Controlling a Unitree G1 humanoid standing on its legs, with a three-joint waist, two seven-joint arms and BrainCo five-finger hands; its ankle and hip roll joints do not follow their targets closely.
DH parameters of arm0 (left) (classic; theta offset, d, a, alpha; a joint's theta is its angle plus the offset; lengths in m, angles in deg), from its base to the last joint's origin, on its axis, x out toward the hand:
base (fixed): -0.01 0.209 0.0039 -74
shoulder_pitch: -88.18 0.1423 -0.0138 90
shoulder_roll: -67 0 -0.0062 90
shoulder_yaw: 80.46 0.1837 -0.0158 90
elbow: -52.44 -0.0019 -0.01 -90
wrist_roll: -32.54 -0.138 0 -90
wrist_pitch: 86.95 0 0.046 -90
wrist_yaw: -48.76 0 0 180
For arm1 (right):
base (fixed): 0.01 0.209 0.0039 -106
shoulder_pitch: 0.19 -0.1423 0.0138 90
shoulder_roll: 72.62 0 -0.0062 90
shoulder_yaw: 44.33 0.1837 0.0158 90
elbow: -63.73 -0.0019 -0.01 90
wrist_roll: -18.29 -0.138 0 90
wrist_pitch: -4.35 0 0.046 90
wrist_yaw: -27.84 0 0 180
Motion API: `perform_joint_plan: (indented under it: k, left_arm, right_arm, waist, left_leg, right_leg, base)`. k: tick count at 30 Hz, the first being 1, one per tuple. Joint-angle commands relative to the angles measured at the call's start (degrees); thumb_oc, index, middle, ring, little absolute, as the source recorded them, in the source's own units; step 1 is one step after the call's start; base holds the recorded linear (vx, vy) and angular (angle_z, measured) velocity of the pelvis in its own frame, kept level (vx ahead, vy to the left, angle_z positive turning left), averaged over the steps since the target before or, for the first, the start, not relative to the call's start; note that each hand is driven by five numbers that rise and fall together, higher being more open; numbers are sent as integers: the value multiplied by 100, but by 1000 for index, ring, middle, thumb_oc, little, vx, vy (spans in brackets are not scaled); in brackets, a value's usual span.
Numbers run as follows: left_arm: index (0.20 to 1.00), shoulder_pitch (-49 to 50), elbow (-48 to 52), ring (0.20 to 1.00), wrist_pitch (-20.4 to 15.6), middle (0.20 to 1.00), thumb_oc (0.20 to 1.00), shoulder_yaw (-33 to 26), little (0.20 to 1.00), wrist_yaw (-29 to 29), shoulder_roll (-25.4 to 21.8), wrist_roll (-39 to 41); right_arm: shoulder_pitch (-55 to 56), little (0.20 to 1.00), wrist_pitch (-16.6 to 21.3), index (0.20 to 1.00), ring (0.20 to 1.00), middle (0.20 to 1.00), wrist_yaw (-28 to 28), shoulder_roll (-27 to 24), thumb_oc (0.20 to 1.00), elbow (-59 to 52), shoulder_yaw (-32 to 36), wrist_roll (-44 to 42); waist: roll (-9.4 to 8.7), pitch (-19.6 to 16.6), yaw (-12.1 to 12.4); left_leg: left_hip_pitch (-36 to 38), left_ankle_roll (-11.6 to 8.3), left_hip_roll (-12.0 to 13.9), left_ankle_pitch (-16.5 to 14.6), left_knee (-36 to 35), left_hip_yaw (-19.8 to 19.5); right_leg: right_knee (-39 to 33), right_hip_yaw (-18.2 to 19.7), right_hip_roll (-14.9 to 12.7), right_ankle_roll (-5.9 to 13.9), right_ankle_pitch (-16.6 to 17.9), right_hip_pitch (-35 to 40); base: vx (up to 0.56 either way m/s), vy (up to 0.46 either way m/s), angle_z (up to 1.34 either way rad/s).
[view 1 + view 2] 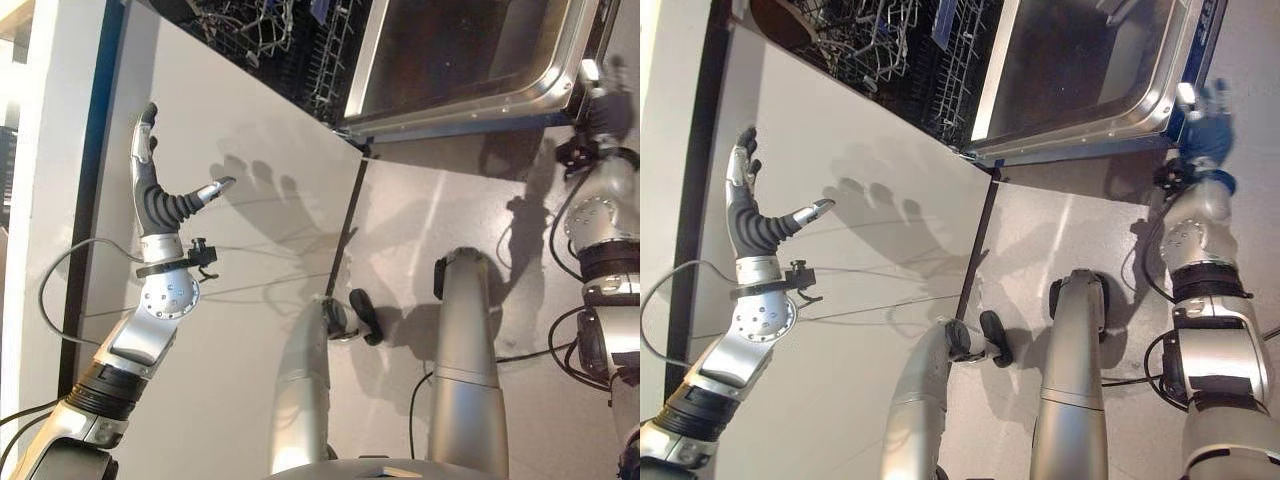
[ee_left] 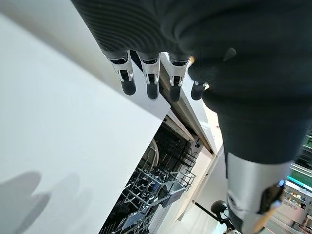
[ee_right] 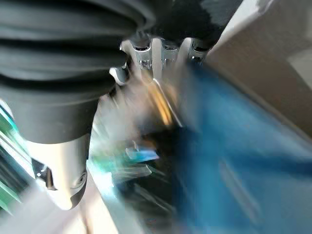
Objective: Pick up plates and place into dishwasher.
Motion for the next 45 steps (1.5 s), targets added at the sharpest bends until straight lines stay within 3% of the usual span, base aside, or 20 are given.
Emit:
perform_joint_plan:
  k: [1,9,17,18,26,35,36,39,45]
  left_arm:
    - [1000,-577,-13,1000,41,1000,1000,-716,1000,-30,70,103]
    - [1000,-942,-248,1000,37,1000,1000,-829,1000,130,15,255]
    - [1000,-1156,-425,1000,43,1000,1000,-838,1000,235,-19,367]
    - [1000,-1178,-419,1000,49,1000,1000,-860,1000,222,-23,385]
    - [1000,-1303,-458,1000,113,1000,1000,-949,1000,310,-103,623]
    - [1000,-1541,-647,1000,96,1000,1000,-950,1000,415,-297,793]
    - [1000,-1555,-655,1000,104,1000,1000,-945,1000,491,-338,771]
    - [1000,-1528,-649,1000,10,1000,1000,-943,1000,697,-410,784]
    - [1000,-1259,-682,1000,-167,1000,1000,-901,1000,1072,-292,739]
  right_arm:
    - [-689,1000,-269,1000,1000,1000,-942,103,1000,-1075,-485,-15]
    - [-917,1000,-795,1000,1000,1000,-892,663,1000,-2105,-1224,394]
    - [-1140,1000,-584,1000,1000,1000,-706,872,1000,-2151,-1461,493]
    - [-1142,1000,-562,1000,1000,1000,-706,874,1000,-2164,-1460,513]
    - [-1107,1000,-369,1000,1000,1000,-873,861,1000,-2187,-1450,617]
    - [-863,1000,-21,1000,1000,1000,-847,987,1000,-2243,-1366,698]
    - [-752,1000,83,1000,1000,1000,-819,1024,1000,-2258,-1340,683]
    - [-487,1000,306,1000,1000,1000,-772,1013,1000,-2363,-1268,613]
    - [-133,1000,433,1000,1000,1000,-580,1122,1000,-2466,-1185,602]
  waist:
    - [242,694,-281]
    - [61,694,-48]
    - [-65,694,165]
    - [-89,694,177]
    - [-349,694,329]
    - [-937,597,595]
    - [-1125,446,712]
    - [-1390,263,862]
    - [-1779,-216,1122]
  left_leg:
    - [-202,112,-23,547,111,-117]
    - [-11,108,-100,879,-415,-259]
    - [178,127,-200,1103,-780,-358]
    - [148,170,-216,1313,-929,-328]
    - [906,229,-267,1389,-1437,-390]
    - [2071,338,-414,1439,-2275,-571]
    - [2256,360,-439,1429,-2450,-573]
    - [2568,374,-431,1423,-2666,-606]
    - [3380,295,-354,1511,-3325,-632]
  right_leg:
    - [-743,44,-101,364,169,555]
    - [-1263,-165,0,357,407,949]
    - [-1728,-351,44,368,618,1350]
    - [-1925,-410,31,343,848,1353]
    - [-2617,-731,15,398,1023,2278]
    - [-3563,-1206,23,506,1240,3676]
    - [-3794,-1349,29,537,1279,3983]
    - [-4189,-1589,23,572,1369,4518]
    - [-5130,-1917,36,661,1593,5624]
  base:
    - [-22,-23,-13]
    - [-9,18,-5]
    - [-37,43,6]
    - [-106,108,-1]
    - [-7,106,-4]
    - [1,19,13]
    - [44,-148,26]
    - [63,-200,35]
    - [158,-123,32]
